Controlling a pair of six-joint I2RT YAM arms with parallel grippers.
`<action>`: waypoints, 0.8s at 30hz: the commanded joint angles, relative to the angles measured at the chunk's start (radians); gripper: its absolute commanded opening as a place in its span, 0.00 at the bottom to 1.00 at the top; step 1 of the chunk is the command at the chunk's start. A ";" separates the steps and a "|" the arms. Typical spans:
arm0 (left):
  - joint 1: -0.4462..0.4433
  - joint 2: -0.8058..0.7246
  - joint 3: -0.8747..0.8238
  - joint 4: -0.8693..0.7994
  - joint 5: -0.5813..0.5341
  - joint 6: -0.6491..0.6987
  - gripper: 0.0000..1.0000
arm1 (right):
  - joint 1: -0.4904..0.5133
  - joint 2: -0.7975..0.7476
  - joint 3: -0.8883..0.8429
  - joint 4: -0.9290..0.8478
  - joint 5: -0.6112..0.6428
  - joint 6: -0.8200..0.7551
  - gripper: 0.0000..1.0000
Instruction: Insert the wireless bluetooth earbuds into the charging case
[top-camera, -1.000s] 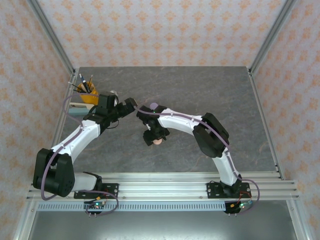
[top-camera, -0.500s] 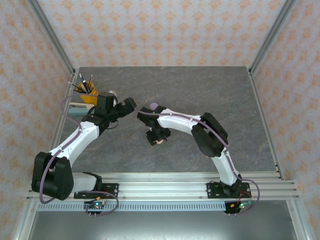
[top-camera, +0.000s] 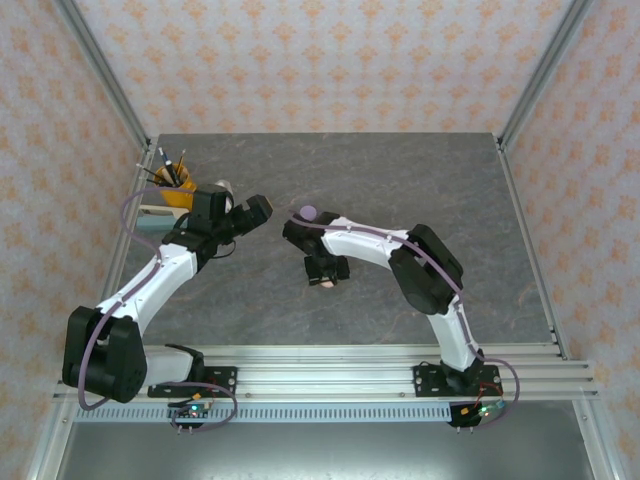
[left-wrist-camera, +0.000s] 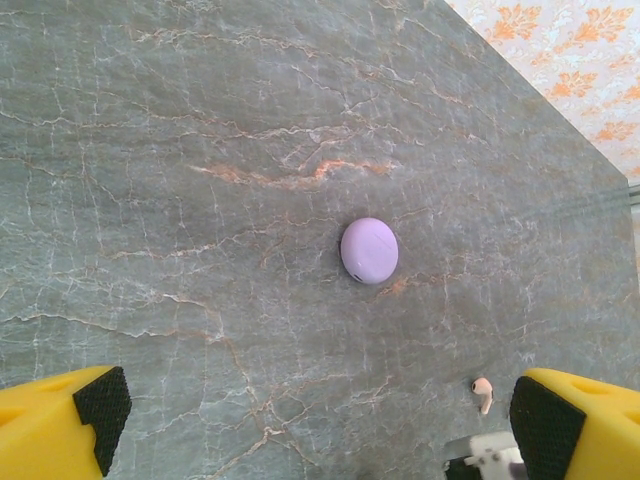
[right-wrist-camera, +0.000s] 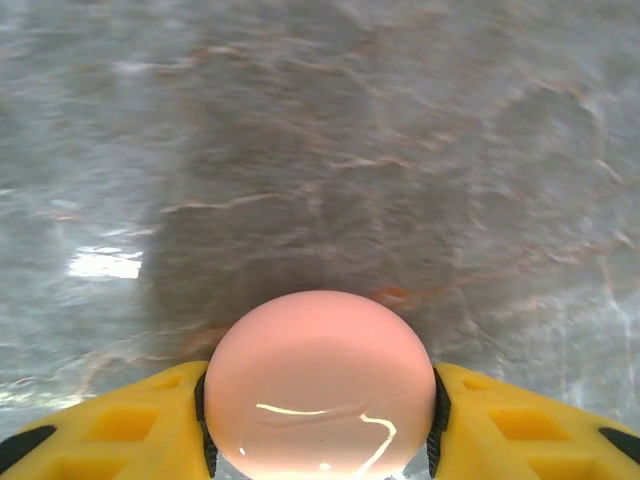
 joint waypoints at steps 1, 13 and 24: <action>0.007 -0.019 -0.018 0.022 -0.002 0.000 1.00 | -0.005 -0.012 -0.044 0.000 0.055 0.173 0.52; 0.009 0.004 -0.008 0.032 0.008 -0.002 1.00 | -0.007 0.017 -0.052 0.020 0.048 0.227 0.66; 0.010 0.019 0.004 0.030 0.033 0.012 1.00 | -0.040 0.004 -0.076 0.085 -0.029 0.167 0.63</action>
